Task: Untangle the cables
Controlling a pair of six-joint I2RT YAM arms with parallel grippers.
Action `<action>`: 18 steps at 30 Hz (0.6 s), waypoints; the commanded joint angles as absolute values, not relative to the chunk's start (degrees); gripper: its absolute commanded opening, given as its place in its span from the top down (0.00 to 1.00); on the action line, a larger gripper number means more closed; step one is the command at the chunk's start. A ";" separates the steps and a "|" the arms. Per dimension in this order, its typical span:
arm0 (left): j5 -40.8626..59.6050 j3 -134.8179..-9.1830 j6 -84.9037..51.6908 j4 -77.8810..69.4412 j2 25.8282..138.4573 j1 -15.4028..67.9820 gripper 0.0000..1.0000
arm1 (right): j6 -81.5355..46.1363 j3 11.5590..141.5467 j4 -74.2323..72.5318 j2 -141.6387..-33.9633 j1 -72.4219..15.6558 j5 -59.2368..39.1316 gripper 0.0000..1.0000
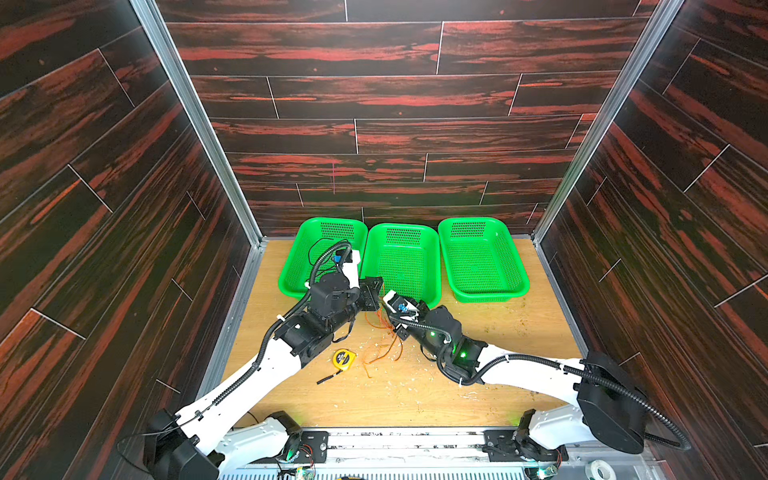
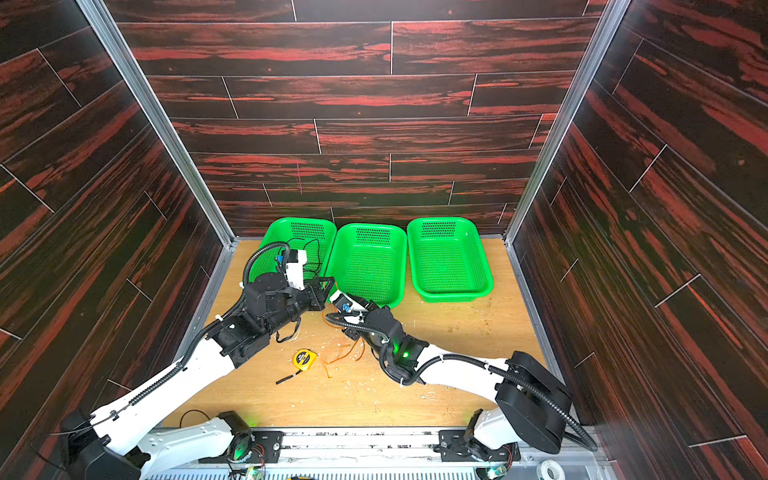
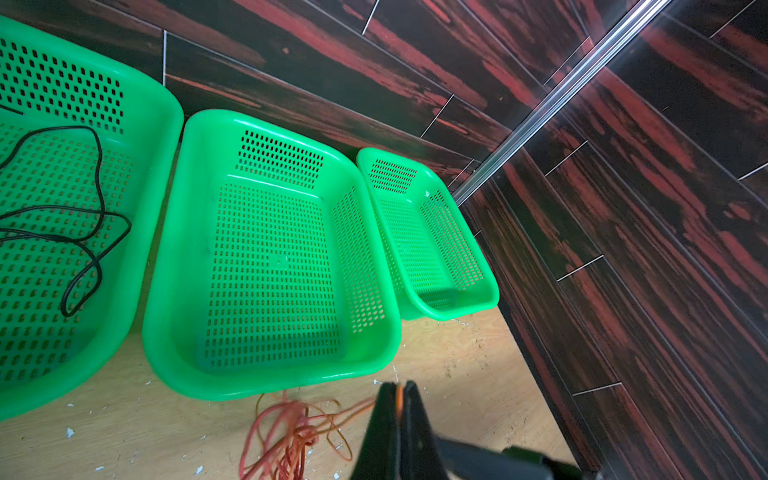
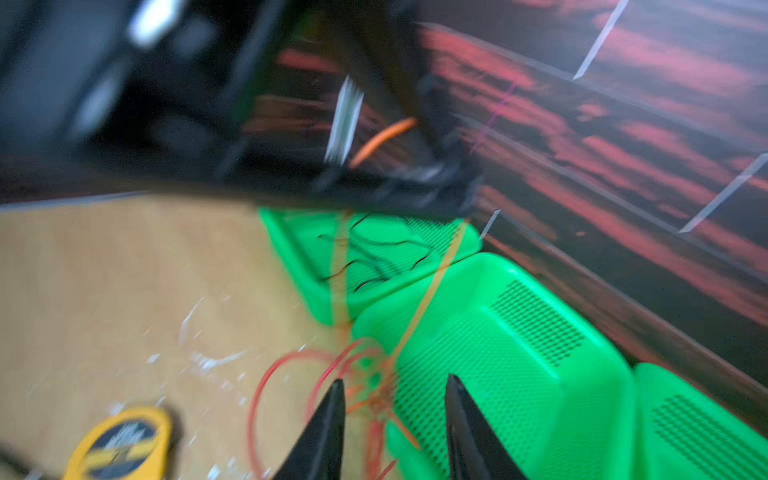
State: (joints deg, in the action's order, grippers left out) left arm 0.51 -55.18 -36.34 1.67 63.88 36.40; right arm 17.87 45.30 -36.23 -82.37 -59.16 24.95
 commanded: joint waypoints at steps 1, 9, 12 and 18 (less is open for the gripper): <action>-0.26 -54.32 -37.23 0.62 62.23 36.65 1.00 | 18.85 46.75 -38.46 -84.08 -59.49 26.94 0.61; -0.26 -54.32 -37.42 0.53 62.23 36.69 1.00 | 18.41 48.60 -35.56 -85.61 -59.50 20.31 0.83; -0.50 -54.15 -37.31 0.53 62.05 36.64 1.00 | 18.24 48.64 -34.71 -84.99 -59.50 21.36 0.98; -3.12 -53.27 -32.11 0.57 60.56 36.64 0.65 | 17.56 49.33 -28.89 -79.03 -59.50 23.36 1.00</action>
